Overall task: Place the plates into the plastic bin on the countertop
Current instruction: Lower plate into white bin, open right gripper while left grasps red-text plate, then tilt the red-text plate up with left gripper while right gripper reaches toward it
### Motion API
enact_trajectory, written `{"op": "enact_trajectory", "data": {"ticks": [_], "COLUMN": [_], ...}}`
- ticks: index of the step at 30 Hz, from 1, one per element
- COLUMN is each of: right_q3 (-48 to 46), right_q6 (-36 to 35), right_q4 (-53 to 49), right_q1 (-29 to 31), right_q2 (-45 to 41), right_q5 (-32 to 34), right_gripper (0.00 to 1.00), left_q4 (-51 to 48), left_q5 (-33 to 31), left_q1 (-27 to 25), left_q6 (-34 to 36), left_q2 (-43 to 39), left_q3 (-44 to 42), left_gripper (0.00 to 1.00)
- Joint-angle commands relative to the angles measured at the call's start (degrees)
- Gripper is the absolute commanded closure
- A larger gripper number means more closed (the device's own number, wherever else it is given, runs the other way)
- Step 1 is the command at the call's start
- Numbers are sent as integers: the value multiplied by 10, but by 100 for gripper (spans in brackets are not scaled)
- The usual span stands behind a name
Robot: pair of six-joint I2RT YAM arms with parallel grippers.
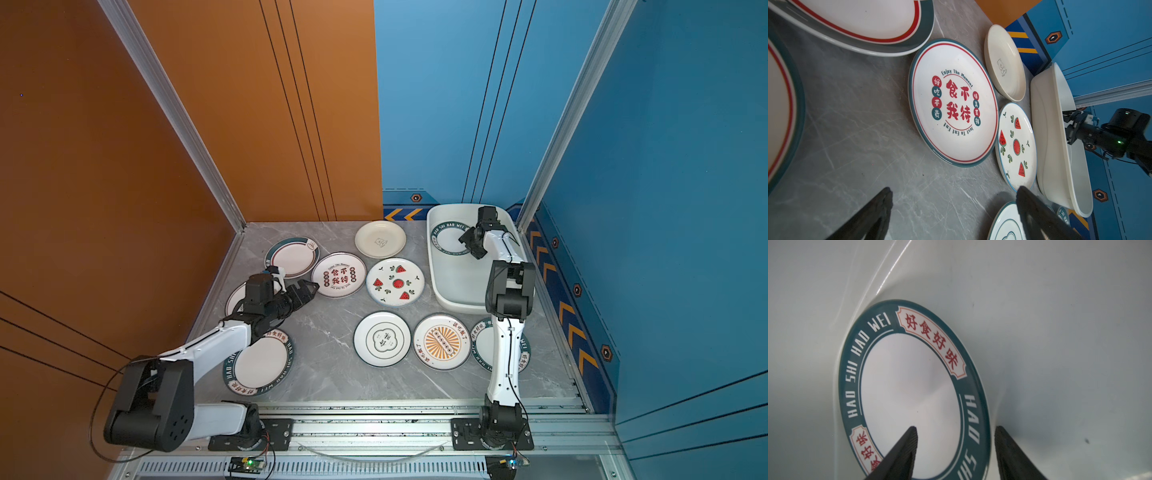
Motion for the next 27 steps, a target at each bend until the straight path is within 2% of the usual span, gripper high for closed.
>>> {"op": "enact_trajectory", "data": {"ticks": [1, 6, 8, 11, 15, 21, 27], "right_q3": [-27, -150, -211, -302, -385, -466, -484], "right_q6": [-51, -66, -69, -61, -55, -47, -47], "right_q4": [-47, 5, 23, 65, 88, 117, 117], "right_q1": [13, 20, 24, 26, 25, 42, 73], "right_q2": [-81, -201, -257, -327, -394, -464, -478], "right_q5": [101, 118, 105, 70, 43, 16, 1], "right_gripper": [36, 38, 39, 40, 41, 43, 43], "left_q4": [0, 23, 33, 40, 48, 61, 81], "left_q5": [-16, -18, -22, -28, -37, -59, -61], "left_q1": [-5, -21, -25, -27, -29, -33, -35], "left_q6": [-15, -26, -32, -41, -49, -52, -54], "left_q2": [38, 106, 129, 164, 190, 221, 265], "left_q3": [31, 57, 66, 80, 88, 99, 122], "left_gripper": [8, 11, 13, 22, 26, 35, 47]}}
